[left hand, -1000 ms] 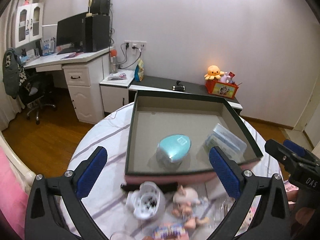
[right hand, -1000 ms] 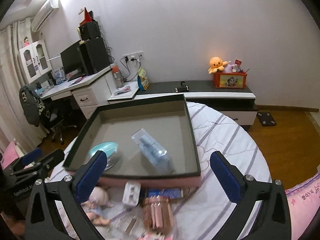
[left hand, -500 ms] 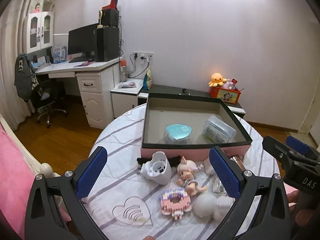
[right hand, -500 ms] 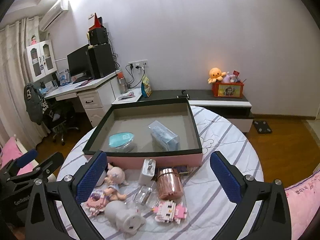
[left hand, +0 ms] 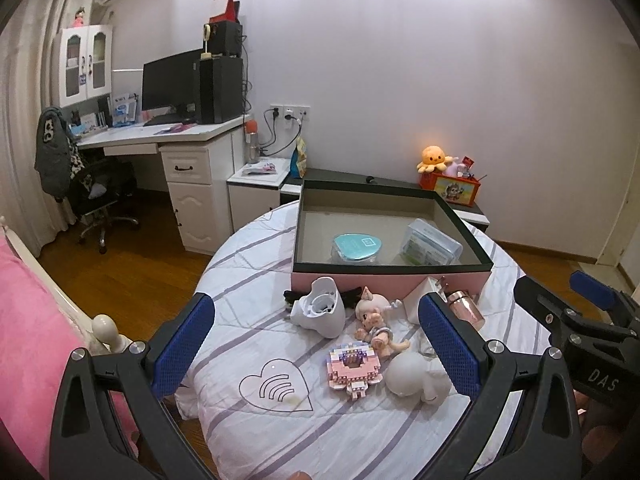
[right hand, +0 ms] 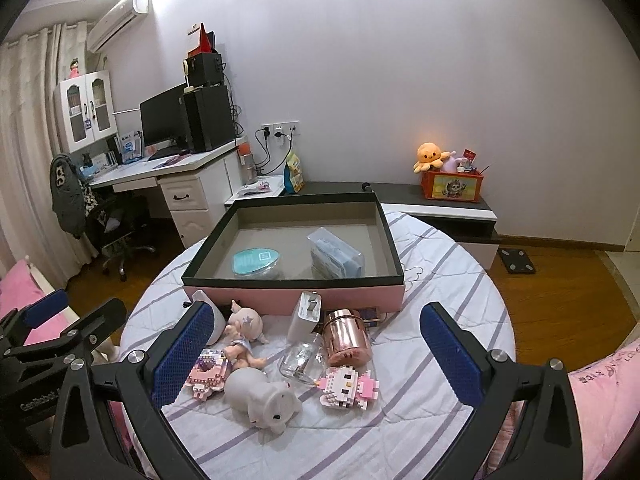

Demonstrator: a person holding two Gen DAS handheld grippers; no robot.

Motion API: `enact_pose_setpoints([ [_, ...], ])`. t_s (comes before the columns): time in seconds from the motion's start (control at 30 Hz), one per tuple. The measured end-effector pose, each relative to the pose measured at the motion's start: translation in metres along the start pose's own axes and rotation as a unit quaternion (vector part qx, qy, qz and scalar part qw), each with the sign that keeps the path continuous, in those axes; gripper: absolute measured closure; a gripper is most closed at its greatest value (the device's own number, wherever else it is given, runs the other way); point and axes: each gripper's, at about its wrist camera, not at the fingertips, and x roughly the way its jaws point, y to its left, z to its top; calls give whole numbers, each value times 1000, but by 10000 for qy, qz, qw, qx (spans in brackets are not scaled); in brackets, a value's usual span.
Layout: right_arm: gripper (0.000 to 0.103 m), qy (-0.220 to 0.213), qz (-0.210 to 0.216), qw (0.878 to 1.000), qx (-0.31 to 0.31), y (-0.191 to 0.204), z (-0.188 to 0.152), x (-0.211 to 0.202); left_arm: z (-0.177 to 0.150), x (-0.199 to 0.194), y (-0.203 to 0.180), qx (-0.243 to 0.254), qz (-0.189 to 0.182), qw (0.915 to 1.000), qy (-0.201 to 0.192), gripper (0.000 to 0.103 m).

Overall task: Organize rigid objects
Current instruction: 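Move both tools back toward the remaining items on the table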

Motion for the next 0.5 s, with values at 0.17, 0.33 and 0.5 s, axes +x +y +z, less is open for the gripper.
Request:
enact_pose_setpoints([
  [0.17,0,-22,-42,10000,12,-1,0,-6,-3,-6,1,-2,24,10000,-7,0],
  [0.33,0,-21,-65,10000,15,-3,-2,-8,-5,-5,1,-17,36,10000,22,0],
  [0.5,0,20,-82,10000,26,-6,-1,-6,-7,-3,0,-11,39,10000,60,0],
])
